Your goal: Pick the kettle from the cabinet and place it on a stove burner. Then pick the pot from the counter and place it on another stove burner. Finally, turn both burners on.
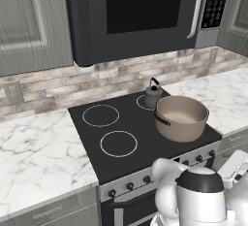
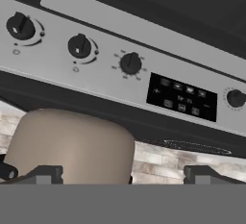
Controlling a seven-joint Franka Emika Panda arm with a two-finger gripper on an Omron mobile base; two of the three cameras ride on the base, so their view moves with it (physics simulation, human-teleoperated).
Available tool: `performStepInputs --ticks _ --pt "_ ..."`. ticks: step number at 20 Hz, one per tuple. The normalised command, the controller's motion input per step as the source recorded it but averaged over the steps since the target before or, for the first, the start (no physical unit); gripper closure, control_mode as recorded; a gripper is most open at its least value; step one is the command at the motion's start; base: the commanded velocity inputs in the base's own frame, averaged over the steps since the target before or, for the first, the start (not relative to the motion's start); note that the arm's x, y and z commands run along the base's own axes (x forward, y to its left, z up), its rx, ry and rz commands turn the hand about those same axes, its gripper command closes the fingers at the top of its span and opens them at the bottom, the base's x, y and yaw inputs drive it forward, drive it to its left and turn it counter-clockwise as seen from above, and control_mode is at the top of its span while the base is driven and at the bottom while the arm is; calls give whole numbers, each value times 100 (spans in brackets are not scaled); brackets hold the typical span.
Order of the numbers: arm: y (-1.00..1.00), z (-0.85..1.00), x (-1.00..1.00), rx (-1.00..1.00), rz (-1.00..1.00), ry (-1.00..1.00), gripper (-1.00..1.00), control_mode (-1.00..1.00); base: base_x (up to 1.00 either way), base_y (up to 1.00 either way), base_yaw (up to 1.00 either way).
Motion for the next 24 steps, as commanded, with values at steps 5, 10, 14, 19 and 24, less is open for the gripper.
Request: performStepInputs --ticks 5,10,14,19,24 --pt "-8 -25 20 0 0 -7 -100 -100 0 0 0" --pt "-17 -16 13 0 0 -3 -100 -100 0 0 0" --pt "-14 -20 16 1 0 0 -100 -100 0 0 0" --pt "-2 -18 24 1 0 0 -100 -100 0 0 0" --pt "0 -22 16 3 0 -2 -100 -100 0 0 0"
